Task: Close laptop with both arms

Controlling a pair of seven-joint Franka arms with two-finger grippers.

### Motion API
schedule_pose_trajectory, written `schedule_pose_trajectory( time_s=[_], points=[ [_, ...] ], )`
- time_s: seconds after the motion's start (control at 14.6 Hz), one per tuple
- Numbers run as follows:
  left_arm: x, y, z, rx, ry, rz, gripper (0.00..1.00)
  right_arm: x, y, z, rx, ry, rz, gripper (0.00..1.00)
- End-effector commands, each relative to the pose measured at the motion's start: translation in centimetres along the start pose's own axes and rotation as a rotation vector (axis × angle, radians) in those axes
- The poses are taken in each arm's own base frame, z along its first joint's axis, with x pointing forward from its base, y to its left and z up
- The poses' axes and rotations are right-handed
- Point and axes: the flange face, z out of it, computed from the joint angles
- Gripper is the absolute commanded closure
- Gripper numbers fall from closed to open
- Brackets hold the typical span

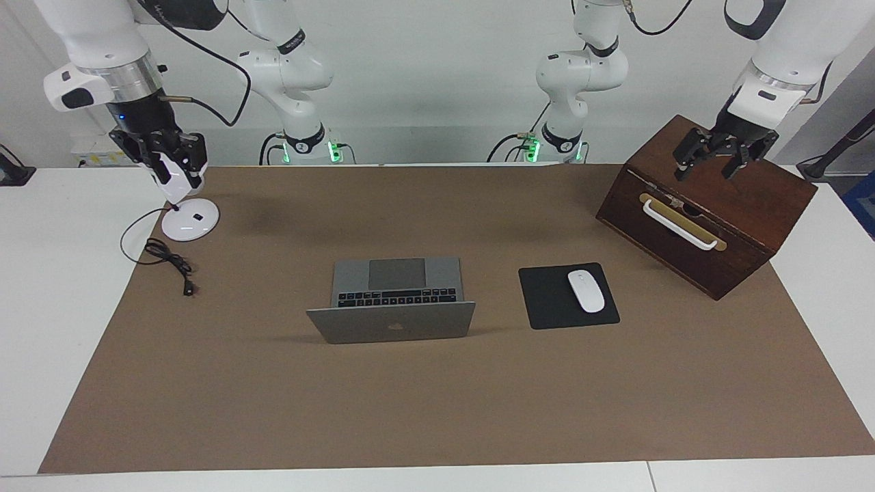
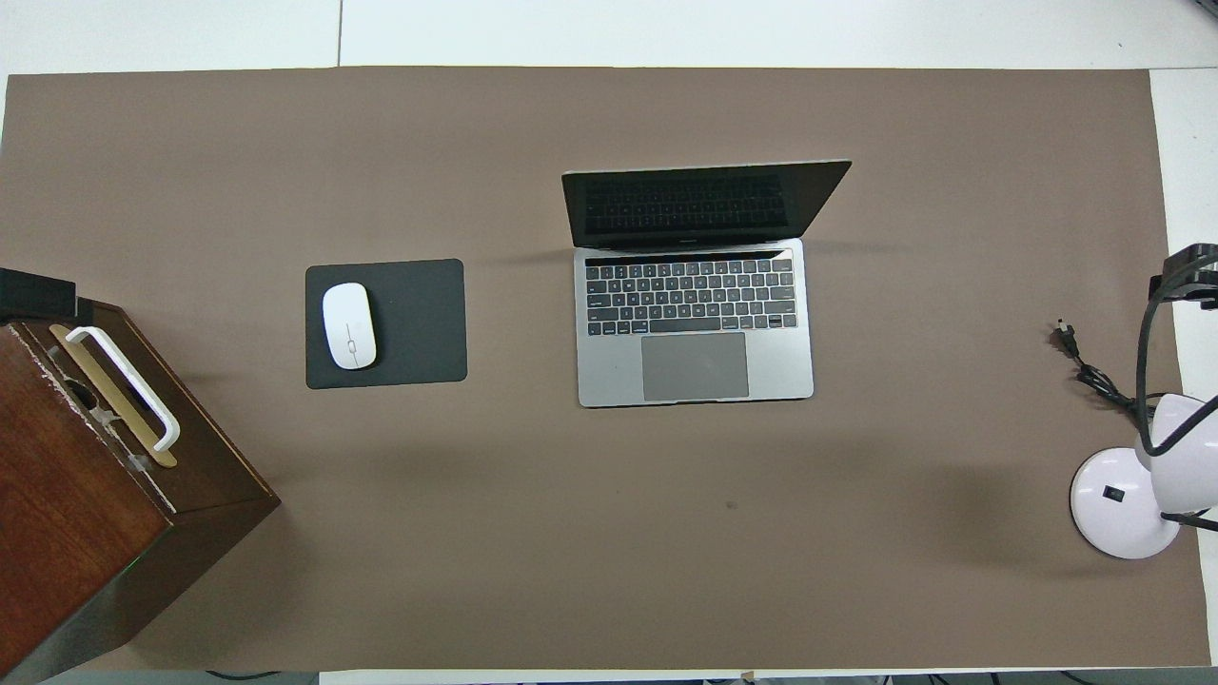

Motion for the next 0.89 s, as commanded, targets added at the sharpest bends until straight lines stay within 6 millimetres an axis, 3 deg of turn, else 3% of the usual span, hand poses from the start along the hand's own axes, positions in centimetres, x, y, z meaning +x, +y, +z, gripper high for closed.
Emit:
schedule_pose_trajectory(
  time_s=[0.0, 0.07, 0.2, 0.27, 0.61, 0.82],
  points=[
    [-0.3, 0.1, 0.0, 0.024, 0.014, 0.010, 0.00, 0.8, 0.8, -0.4, -0.021, 0.036, -0.059, 1.00],
    [-0.3, 0.1, 0.1, 0.024, 0.014, 0.010, 0.02, 1.2, 1.1, -0.1, -0.024, 0.039, -0.055, 1.00],
    [-0.3, 0.2, 0.2, 0.023, 0.014, 0.011, 0.85, 3.1, 1.9, 0.0, -0.032, 0.042, -0.038, 1.00],
    [-0.3, 0.0, 0.2, 0.024, 0.014, 0.005, 1.00, 4.0, 2.1, 0.2, -0.036, 0.043, -0.037, 1.00],
    [-0.2, 0.2, 0.3, 0.024, 0.021, 0.005, 1.00, 8.8, 2.4, 2.2, -0.060, 0.047, -0.075, 1.00],
    [-0.5, 0.7, 1.5, 0.019, 0.037, 0.008, 1.00, 12.1, 2.3, 4.2, -0.070, 0.059, -0.078, 1.00]
  ],
)
